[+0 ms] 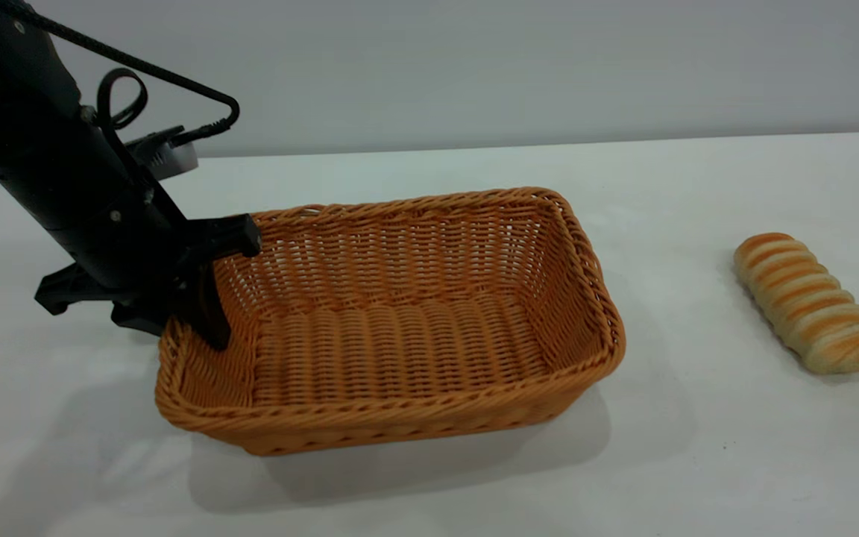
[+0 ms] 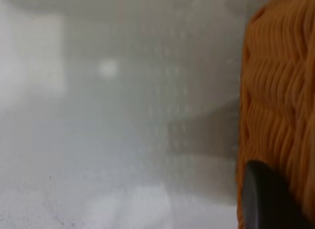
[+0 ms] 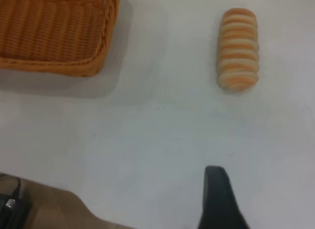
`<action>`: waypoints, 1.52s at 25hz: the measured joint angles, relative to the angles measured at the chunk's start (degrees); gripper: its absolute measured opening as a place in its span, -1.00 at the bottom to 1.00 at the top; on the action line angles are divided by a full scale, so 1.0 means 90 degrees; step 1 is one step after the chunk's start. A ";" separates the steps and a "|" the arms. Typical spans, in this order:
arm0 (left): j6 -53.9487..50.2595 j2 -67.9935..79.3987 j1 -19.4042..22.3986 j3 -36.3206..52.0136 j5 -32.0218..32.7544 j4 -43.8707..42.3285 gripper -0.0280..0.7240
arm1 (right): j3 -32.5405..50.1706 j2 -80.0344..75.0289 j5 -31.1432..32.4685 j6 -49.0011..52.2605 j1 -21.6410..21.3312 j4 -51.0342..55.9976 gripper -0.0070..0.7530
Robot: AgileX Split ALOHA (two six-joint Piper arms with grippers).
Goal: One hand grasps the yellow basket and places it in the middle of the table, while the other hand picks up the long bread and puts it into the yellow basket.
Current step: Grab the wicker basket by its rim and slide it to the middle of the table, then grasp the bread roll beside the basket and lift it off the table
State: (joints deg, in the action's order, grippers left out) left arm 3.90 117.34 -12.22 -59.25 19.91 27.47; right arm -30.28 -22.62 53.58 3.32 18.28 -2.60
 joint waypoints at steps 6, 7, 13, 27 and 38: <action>0.0077 0.0000 0.0000 -0.0006 -0.0059 0.0064 0.37 | 0.0000 0.0000 0.0014 0.0000 0.0000 0.0000 0.35; 0.0083 0.0000 0.0000 -0.0006 -0.0053 0.0072 0.52 | 0.0000 0.0000 0.0014 0.0000 0.0000 0.0000 0.35; 0.0102 -0.0334 0.0000 -0.0006 0.0255 0.0034 0.84 | 0.0000 0.0000 -0.0024 0.0019 0.0000 0.0007 0.35; 0.0108 -0.3271 0.0000 -0.0006 0.0225 -0.0802 0.56 | 0.0000 -0.1964 -0.1765 0.0028 0.0000 0.0036 0.33; 0.0108 -0.3635 0.0000 0.0020 0.0240 -0.0883 0.56 | -0.0583 -0.4783 -0.3075 0.0124 0.0000 0.0103 0.28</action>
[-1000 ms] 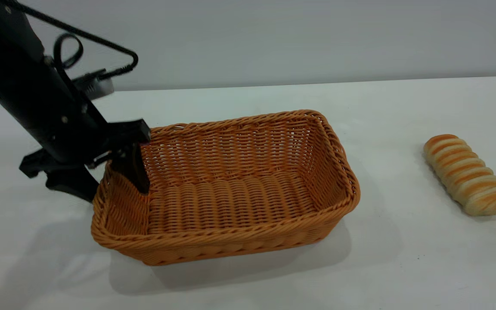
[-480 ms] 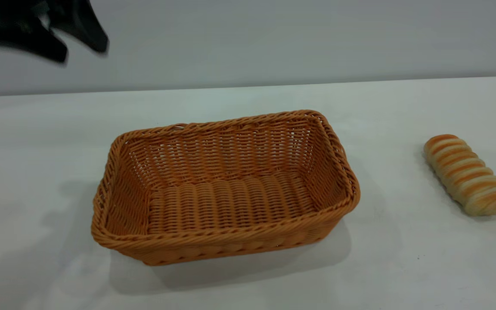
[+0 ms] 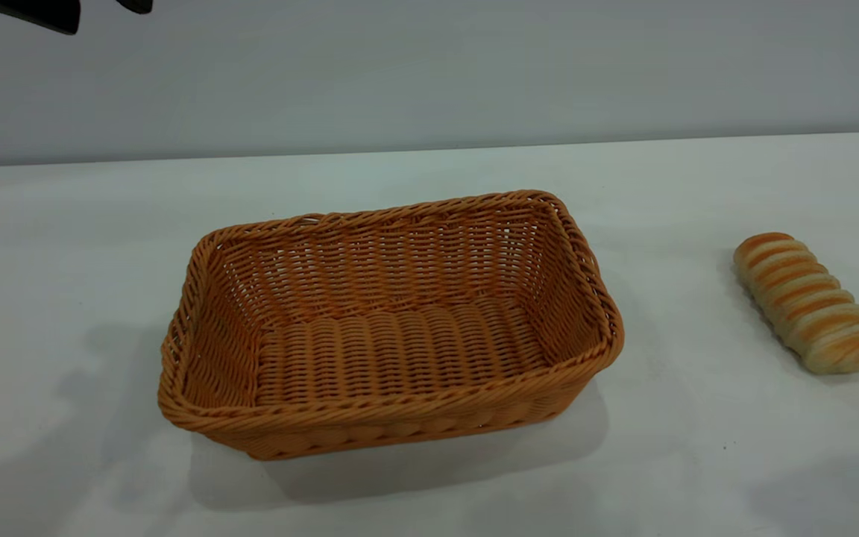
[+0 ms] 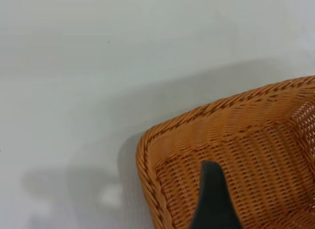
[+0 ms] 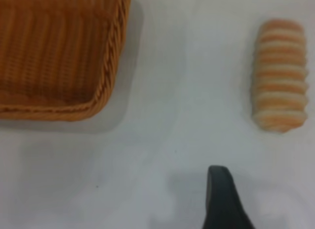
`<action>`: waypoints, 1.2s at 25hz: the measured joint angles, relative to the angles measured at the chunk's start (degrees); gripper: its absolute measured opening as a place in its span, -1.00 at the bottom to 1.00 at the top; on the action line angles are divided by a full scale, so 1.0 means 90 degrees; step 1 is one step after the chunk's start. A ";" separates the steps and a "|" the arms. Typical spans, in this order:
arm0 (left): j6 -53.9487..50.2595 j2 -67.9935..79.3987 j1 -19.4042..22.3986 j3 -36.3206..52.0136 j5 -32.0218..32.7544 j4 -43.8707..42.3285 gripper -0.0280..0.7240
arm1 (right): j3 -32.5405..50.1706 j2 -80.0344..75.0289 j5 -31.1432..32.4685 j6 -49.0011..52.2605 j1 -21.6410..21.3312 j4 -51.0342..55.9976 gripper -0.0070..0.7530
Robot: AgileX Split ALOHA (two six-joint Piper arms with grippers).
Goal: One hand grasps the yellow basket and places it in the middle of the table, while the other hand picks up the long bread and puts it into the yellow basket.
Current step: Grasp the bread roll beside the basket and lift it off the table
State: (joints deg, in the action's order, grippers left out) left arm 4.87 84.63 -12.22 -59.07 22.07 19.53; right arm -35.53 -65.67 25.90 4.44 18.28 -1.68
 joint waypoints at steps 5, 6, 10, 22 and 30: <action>-0.0006 0.0000 0.0006 0.0007 0.0027 0.0113 0.56 | -0.0876 -0.1339 0.0446 -0.0106 0.0000 0.0001 0.47; -0.0006 0.0000 0.0006 0.0007 0.0043 0.0185 0.56 | -0.1069 -0.1658 0.0539 -0.0111 0.0000 0.0001 0.54; -0.0006 0.0000 0.0006 0.0007 0.0099 0.0256 0.56 | -0.1797 -0.2592 0.0896 -0.0125 0.0000 -0.0031 0.73; -0.0006 0.0000 0.0006 0.0007 0.0249 0.0263 0.56 | -0.3515 -0.4592 0.1892 -0.0031 -0.0504 -0.0219 0.74; -0.0006 0.0000 0.0006 0.0007 0.0261 0.0263 0.56 | -0.4311 -0.5505 0.2311 -0.0167 -0.1058 0.0186 0.70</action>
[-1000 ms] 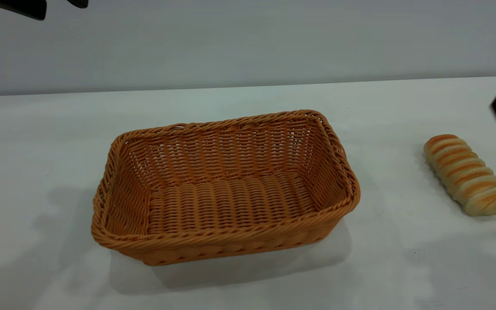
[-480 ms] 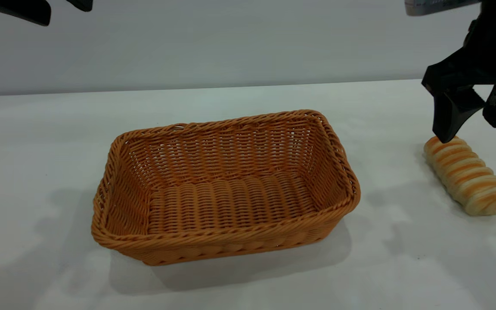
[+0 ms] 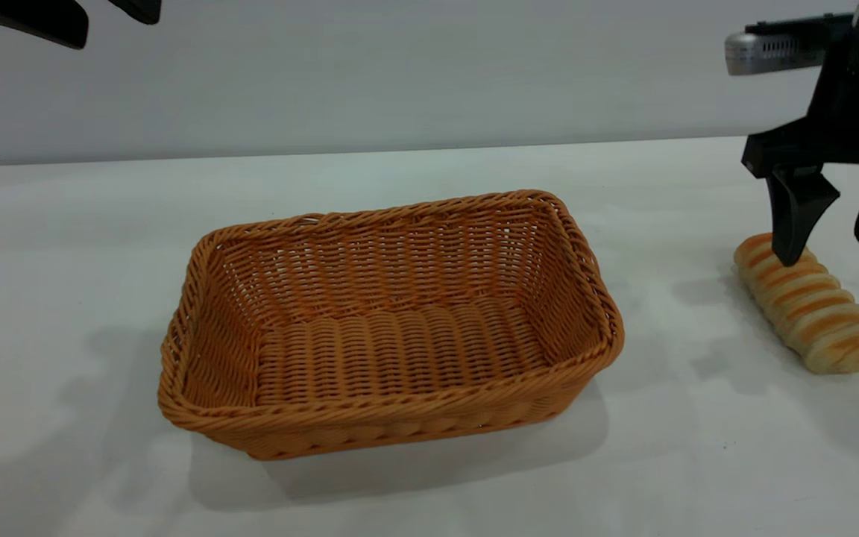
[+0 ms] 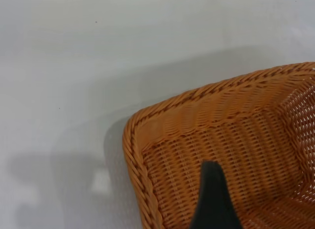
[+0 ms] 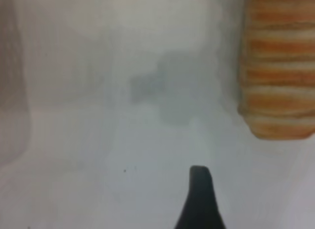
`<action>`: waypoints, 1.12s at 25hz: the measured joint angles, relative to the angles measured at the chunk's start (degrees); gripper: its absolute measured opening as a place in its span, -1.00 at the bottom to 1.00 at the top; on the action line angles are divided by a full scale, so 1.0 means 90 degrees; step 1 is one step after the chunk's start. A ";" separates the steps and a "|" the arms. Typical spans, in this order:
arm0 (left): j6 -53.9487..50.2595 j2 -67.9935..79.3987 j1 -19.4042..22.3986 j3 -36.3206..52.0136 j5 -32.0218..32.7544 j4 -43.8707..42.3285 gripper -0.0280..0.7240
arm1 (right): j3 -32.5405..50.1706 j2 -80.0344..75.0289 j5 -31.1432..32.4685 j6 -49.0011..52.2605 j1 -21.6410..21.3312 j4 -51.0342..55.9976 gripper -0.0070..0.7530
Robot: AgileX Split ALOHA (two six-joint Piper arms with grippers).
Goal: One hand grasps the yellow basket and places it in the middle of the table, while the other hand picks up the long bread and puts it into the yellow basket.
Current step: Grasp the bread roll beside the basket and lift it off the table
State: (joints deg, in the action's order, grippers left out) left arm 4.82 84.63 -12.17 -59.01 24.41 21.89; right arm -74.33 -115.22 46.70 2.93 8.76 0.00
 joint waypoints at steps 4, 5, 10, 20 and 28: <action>0.0000 0.0000 0.0000 0.0000 0.0000 0.0000 0.56 | -0.0271 -0.0411 0.0023 -0.0326 -0.0131 0.0366 0.68; 0.0000 0.0000 0.0000 0.0000 0.0000 0.0000 0.56 | -0.0314 -0.0503 0.0023 -0.0400 -0.0149 0.0423 0.67; 0.0006 0.0000 -0.0006 0.0000 0.0098 -0.0006 0.56 | -0.0468 -0.0811 0.0023 -0.0557 -0.0182 0.0506 0.65; 0.0006 0.0000 -0.0006 0.0000 0.0235 -0.0006 0.56 | -0.0770 -0.1284 -0.0033 -0.0777 -0.0241 0.0551 0.64; 0.0188 0.0000 -0.0006 0.0000 0.0376 -0.0006 0.56 | -0.0891 -0.1579 -0.0021 -0.0771 -0.0269 0.0526 0.62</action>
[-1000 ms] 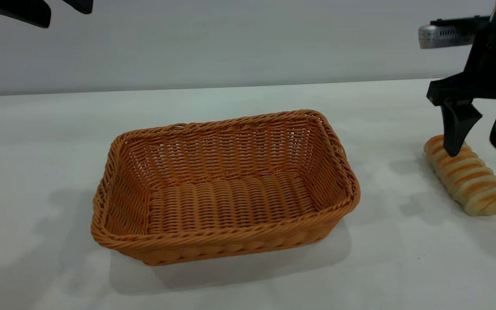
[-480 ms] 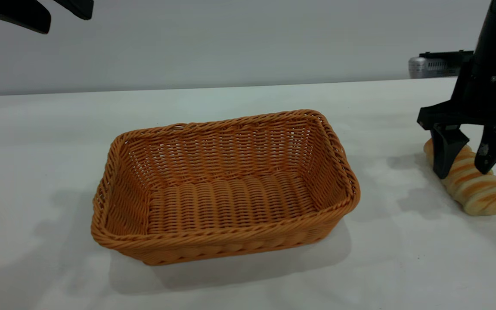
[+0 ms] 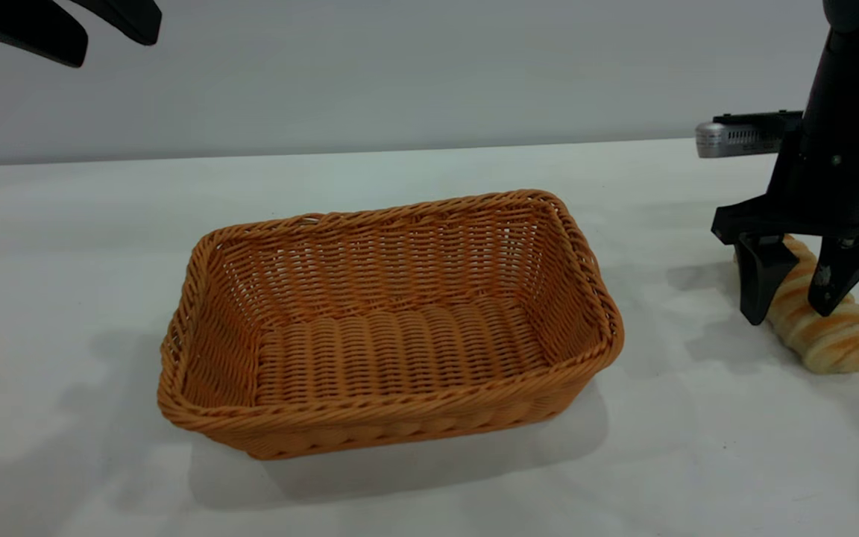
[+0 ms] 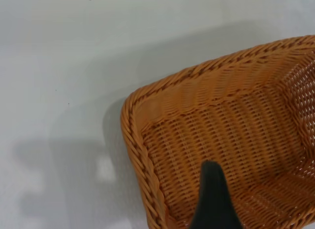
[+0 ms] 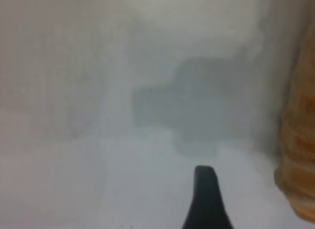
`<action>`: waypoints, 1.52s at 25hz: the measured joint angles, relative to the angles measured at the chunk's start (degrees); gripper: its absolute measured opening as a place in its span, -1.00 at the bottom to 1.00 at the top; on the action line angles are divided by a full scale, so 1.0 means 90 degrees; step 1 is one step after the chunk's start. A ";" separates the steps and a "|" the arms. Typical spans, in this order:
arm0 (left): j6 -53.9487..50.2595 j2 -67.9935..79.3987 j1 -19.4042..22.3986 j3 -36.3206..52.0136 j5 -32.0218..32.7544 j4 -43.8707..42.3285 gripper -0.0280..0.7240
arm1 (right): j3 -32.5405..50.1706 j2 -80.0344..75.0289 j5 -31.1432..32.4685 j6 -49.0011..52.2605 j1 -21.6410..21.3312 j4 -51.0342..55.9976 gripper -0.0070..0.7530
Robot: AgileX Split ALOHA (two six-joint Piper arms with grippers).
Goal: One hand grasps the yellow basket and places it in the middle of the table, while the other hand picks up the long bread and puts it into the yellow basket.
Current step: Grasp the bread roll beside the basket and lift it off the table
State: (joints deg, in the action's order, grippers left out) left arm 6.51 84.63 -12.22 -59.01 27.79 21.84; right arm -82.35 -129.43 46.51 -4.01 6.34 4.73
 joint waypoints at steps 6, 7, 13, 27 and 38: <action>0.0004 0.0000 0.0000 0.0000 0.0008 0.0000 0.56 | -0.0340 -0.0007 0.0503 -0.0004 -0.0006 -0.0256 0.61; 0.0004 0.0000 0.0000 0.0000 0.0008 0.0000 0.56 | -0.0420 -0.0007 0.0596 -0.0004 -0.0006 -0.0343 0.61; 0.0004 0.0000 0.0000 0.0000 0.0036 -0.0005 0.56 | -0.0520 -0.0014 0.0705 0.0002 -0.0006 -0.0700 0.61; 0.0007 0.0000 0.0000 0.0000 0.0128 -0.0005 0.56 | -0.0520 -0.0218 0.0293 -0.0076 -0.0355 -0.0722 0.61; 0.0049 0.0000 0.0000 0.0000 0.0183 -0.0005 0.56 | -0.0549 -0.0517 0.0183 -0.0265 -0.0372 -0.0426 0.60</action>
State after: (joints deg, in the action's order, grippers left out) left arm 6.95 84.63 -12.22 -59.01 29.44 21.80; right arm -87.29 -134.08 48.15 -6.40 3.00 0.90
